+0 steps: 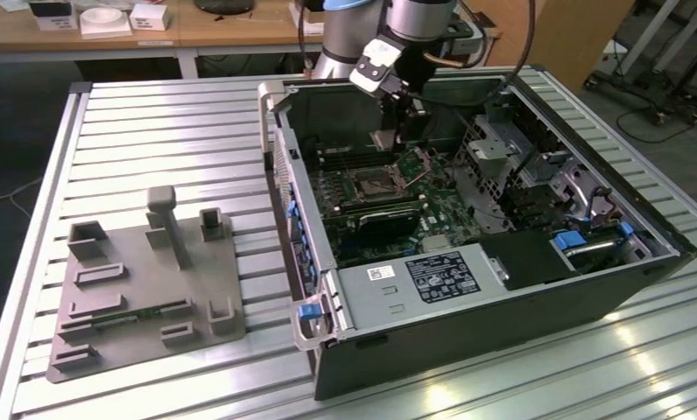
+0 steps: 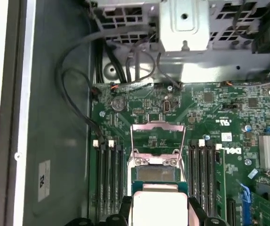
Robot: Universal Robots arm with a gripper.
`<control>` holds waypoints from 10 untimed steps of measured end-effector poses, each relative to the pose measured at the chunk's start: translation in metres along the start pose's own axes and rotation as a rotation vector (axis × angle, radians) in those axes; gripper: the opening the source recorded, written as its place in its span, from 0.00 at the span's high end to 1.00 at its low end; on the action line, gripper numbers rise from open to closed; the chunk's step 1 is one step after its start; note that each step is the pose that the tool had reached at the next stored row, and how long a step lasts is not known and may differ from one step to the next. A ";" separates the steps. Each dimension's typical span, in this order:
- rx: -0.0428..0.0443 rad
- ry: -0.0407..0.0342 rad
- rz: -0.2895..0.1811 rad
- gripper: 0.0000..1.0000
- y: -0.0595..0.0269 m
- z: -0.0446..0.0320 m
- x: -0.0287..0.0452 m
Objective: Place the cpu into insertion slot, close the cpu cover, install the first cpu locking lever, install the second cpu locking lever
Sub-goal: 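Place the cpu into insertion slot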
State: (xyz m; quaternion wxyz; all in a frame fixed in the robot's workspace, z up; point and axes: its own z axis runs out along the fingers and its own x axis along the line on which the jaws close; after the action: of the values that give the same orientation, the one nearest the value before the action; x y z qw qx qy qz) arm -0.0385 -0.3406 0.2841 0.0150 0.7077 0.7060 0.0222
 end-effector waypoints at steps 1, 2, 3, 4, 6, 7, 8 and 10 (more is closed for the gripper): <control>0.0001 0.0001 -0.004 0.46 -0.0005 0.0017 0.0000; 0.0002 0.0003 -0.006 0.46 -0.0009 0.0035 -0.0001; 0.0002 0.0004 -0.006 0.46 -0.0011 0.0050 -0.0001; 0.0002 0.0008 -0.006 0.46 -0.0012 0.0058 -0.0001; 0.0003 0.0012 -0.006 0.46 -0.0012 0.0061 -0.0001; 0.0002 0.0014 -0.006 0.46 -0.0013 0.0063 -0.0001; 0.0002 0.0014 -0.006 0.46 -0.0013 0.0065 -0.0001; 0.0002 0.0013 -0.006 0.46 -0.0013 0.0066 -0.0001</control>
State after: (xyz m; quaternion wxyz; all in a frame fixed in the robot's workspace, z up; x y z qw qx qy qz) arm -0.0394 -0.3406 0.2774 0.0146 0.7055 0.7082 0.0226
